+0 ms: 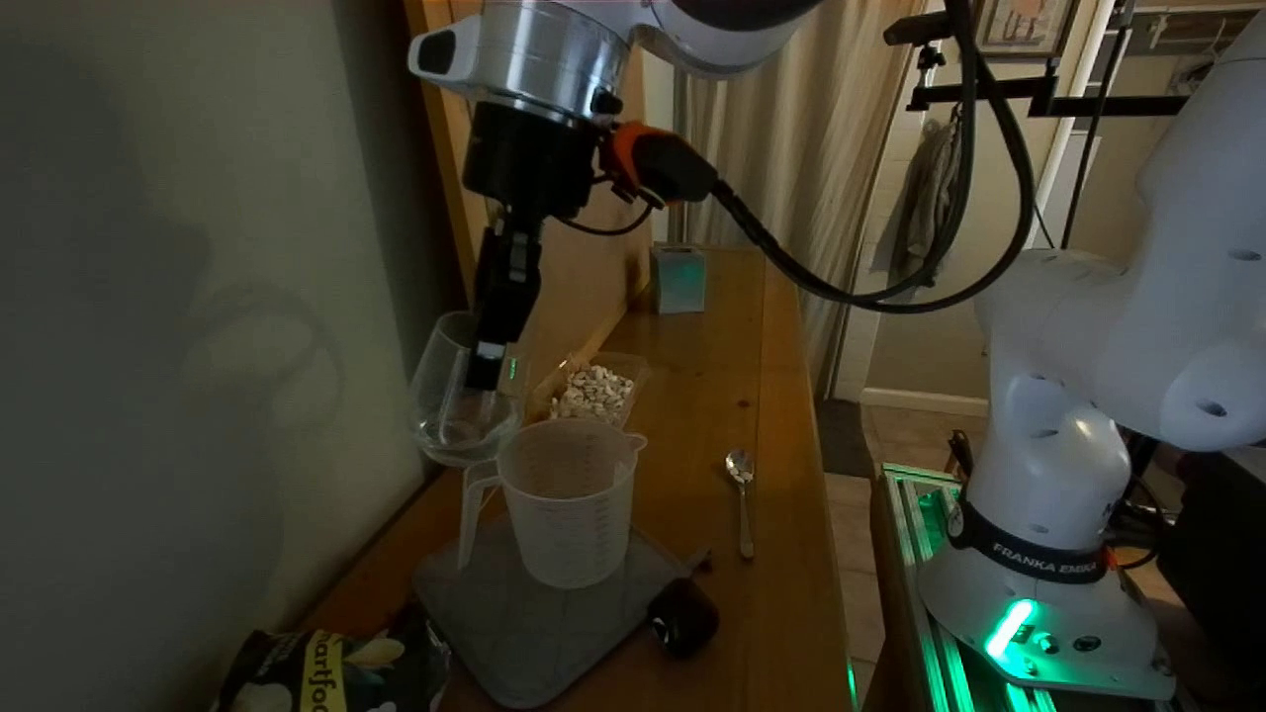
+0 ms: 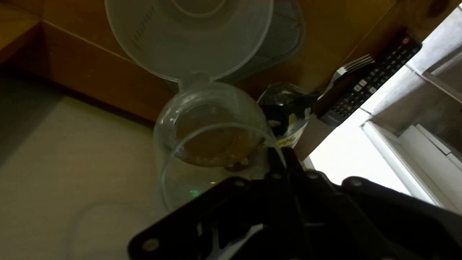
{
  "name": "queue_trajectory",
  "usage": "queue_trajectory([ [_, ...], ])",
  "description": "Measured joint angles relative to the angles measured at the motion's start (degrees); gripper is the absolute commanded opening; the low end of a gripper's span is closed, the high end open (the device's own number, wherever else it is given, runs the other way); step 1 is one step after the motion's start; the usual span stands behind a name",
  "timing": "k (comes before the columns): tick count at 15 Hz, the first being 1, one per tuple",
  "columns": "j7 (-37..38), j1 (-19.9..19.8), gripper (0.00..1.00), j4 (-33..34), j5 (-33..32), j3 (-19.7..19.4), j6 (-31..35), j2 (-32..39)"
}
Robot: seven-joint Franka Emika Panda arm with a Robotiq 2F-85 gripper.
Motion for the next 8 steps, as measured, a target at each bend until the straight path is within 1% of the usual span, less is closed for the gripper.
queue_trajectory([
  [5, -10.26, 1.20, 0.01, -0.04, 5.92, -3.08, 0.00, 0.00],
  [8, -14.32, 1.67, 0.01, -0.08, 10.69, -4.93, -1.00, 0.00],
])
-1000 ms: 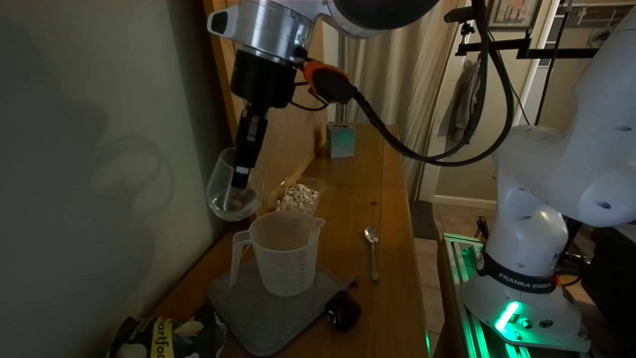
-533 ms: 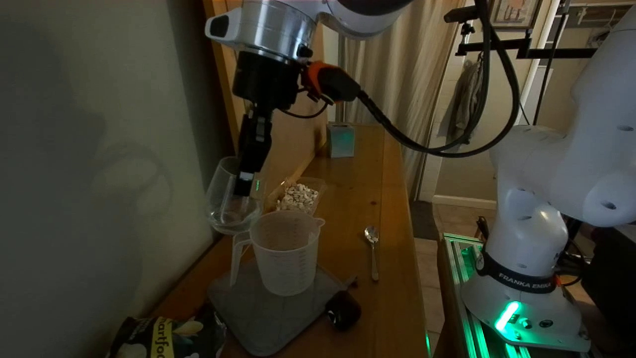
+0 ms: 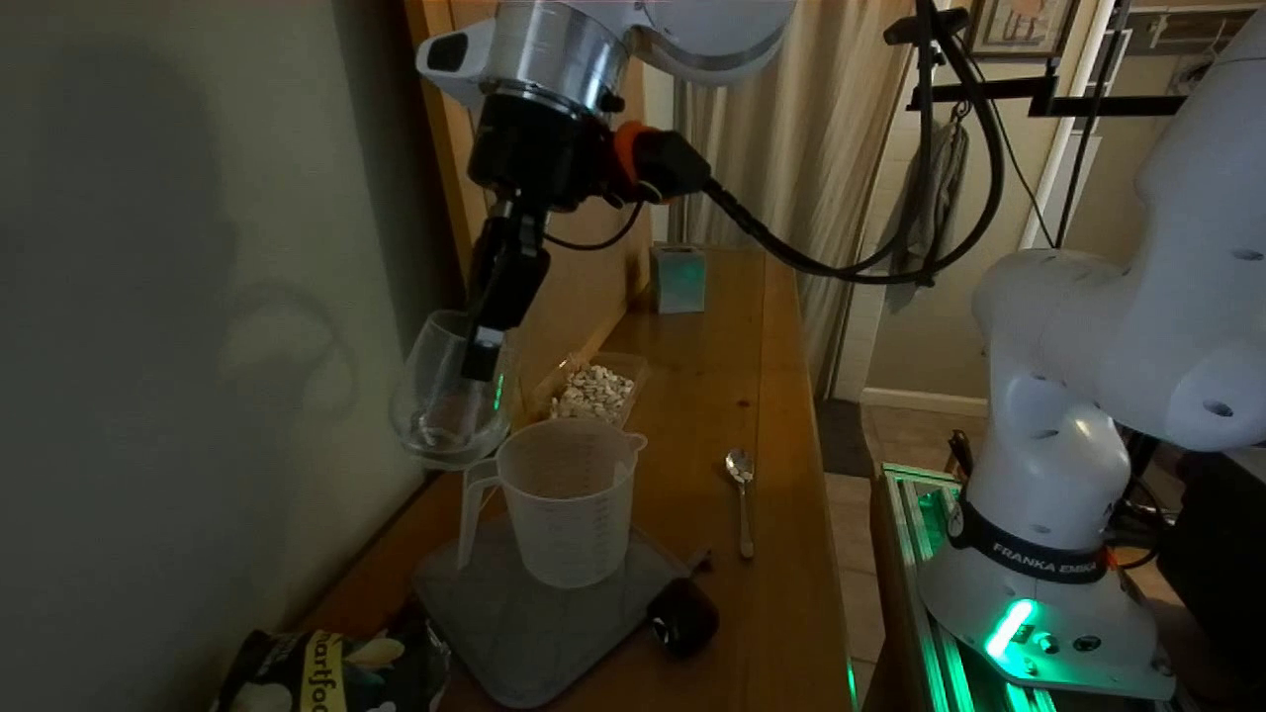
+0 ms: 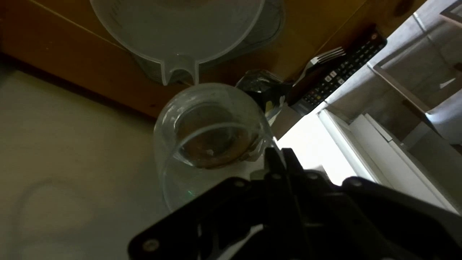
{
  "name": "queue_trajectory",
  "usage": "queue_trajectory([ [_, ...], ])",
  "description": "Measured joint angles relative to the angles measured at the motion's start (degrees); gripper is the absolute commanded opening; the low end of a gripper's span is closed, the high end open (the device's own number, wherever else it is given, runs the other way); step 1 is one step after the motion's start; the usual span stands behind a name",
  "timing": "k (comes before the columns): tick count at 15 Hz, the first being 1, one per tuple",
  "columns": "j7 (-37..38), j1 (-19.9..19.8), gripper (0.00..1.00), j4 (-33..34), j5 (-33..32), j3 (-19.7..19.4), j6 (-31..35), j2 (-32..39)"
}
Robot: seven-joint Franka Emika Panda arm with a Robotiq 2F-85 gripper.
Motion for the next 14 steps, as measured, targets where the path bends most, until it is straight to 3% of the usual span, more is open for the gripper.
queue_trajectory([
  [14, -11.13, -0.49, 0.01, -2.38, 15.61, -3.56, -3.28, 0.00],
])
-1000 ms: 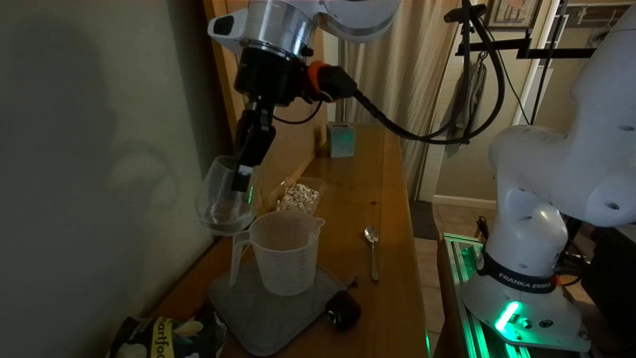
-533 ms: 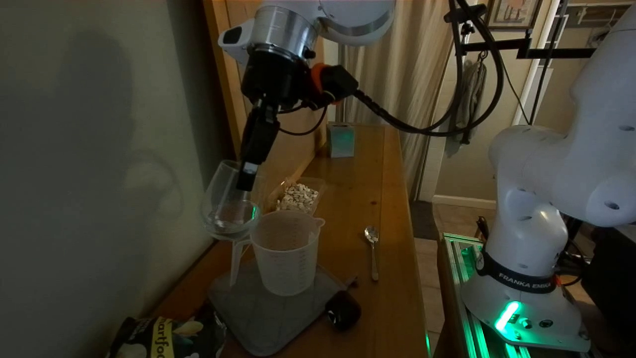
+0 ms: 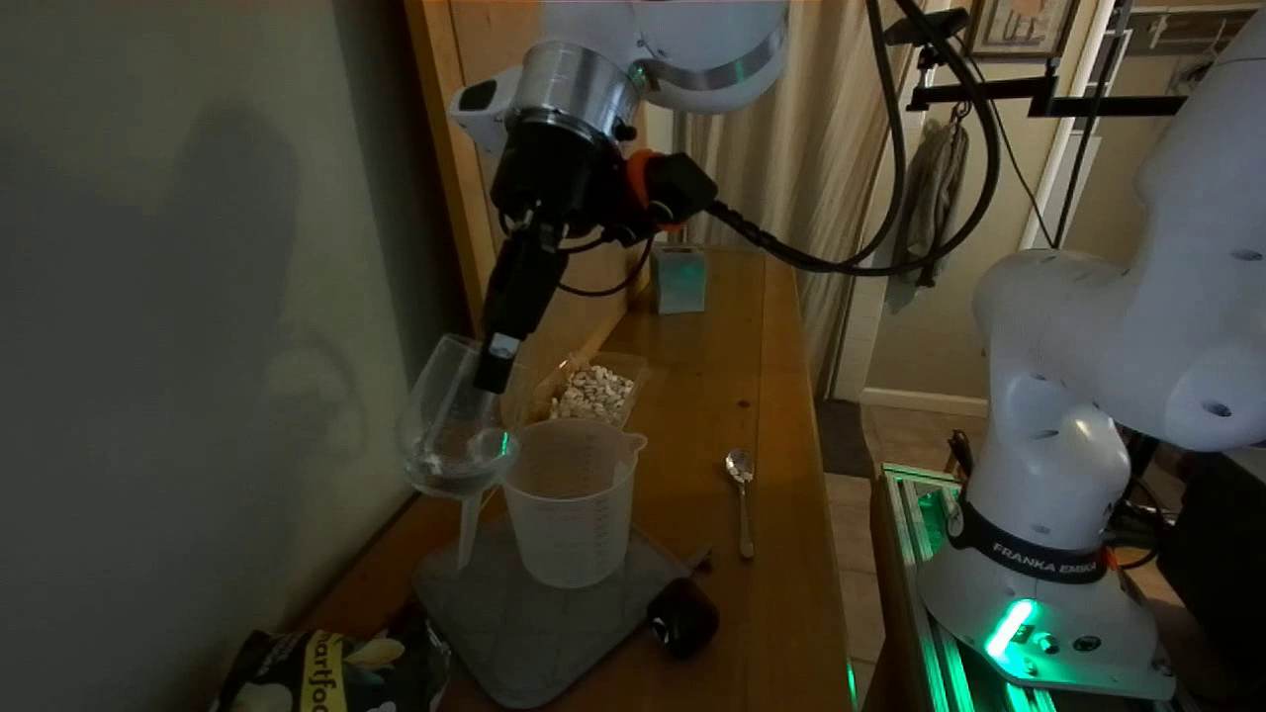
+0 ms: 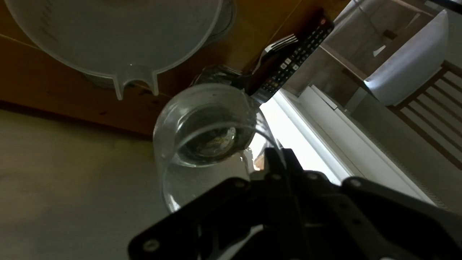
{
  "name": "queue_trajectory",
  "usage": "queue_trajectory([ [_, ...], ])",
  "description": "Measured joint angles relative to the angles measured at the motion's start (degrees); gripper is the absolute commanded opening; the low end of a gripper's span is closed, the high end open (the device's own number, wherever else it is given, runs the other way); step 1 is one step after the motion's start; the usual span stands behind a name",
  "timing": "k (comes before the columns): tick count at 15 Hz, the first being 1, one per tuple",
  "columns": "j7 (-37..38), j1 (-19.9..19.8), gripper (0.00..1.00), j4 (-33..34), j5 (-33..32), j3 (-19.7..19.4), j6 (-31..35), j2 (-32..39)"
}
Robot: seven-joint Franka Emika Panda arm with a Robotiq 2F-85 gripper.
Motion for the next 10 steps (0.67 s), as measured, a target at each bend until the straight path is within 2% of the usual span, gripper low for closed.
queue_trajectory([
  [5, -3.93, -1.08, 0.01, -0.74, 3.36, -0.02, -1.51, -0.01],
  [10, -5.14, -2.37, 0.04, -1.09, 4.07, 0.13, -2.37, -0.01],
])
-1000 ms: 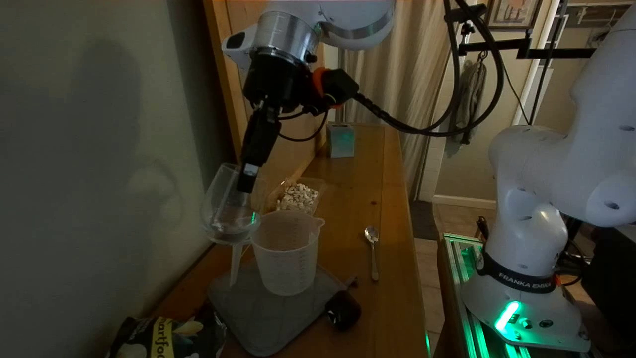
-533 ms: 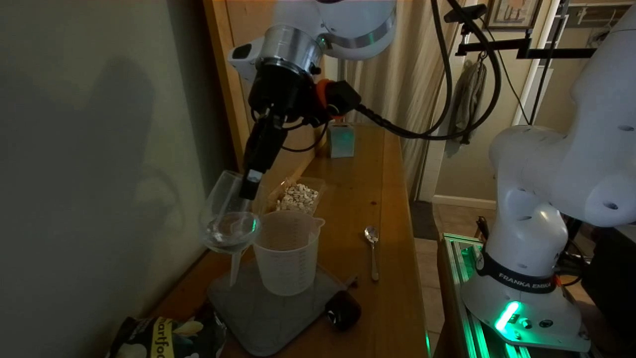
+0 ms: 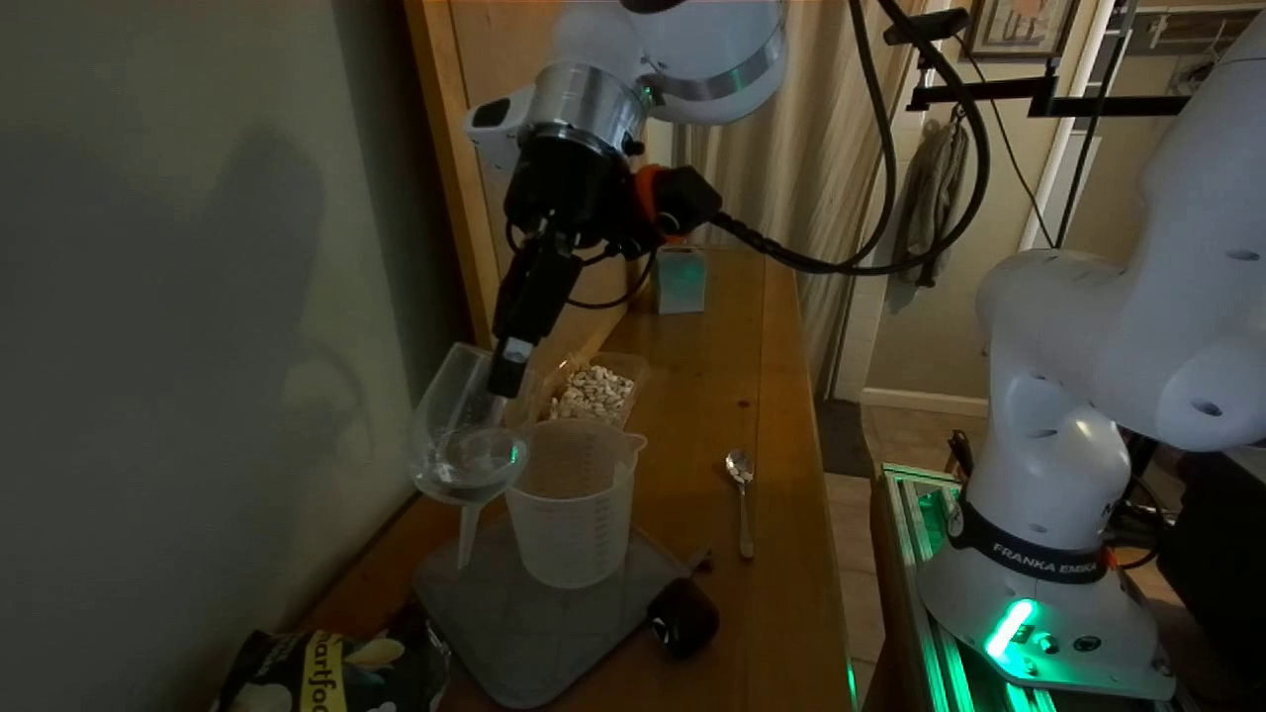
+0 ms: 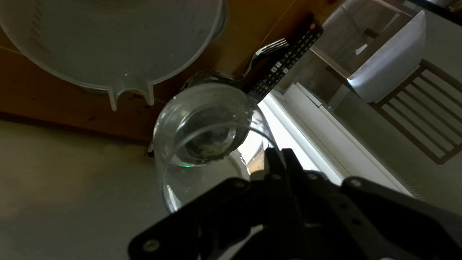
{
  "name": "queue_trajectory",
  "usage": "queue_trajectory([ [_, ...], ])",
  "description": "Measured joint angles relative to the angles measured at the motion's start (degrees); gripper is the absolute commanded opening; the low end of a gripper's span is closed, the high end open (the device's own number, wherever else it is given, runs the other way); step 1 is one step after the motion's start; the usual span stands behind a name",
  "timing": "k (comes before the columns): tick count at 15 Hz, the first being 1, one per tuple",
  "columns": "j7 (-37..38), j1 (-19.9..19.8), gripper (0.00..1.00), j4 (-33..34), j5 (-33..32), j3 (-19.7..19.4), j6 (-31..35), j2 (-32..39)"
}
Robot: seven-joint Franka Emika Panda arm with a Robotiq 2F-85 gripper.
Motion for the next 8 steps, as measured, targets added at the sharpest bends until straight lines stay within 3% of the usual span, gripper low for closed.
queue_trajectory([
  [5, -0.30, -0.15, 0.01, -0.23, 0.51, 0.16, 0.00, -0.01],
  [8, -2.82, -0.26, 0.01, -0.36, 4.39, 0.04, 0.00, -0.11],
])
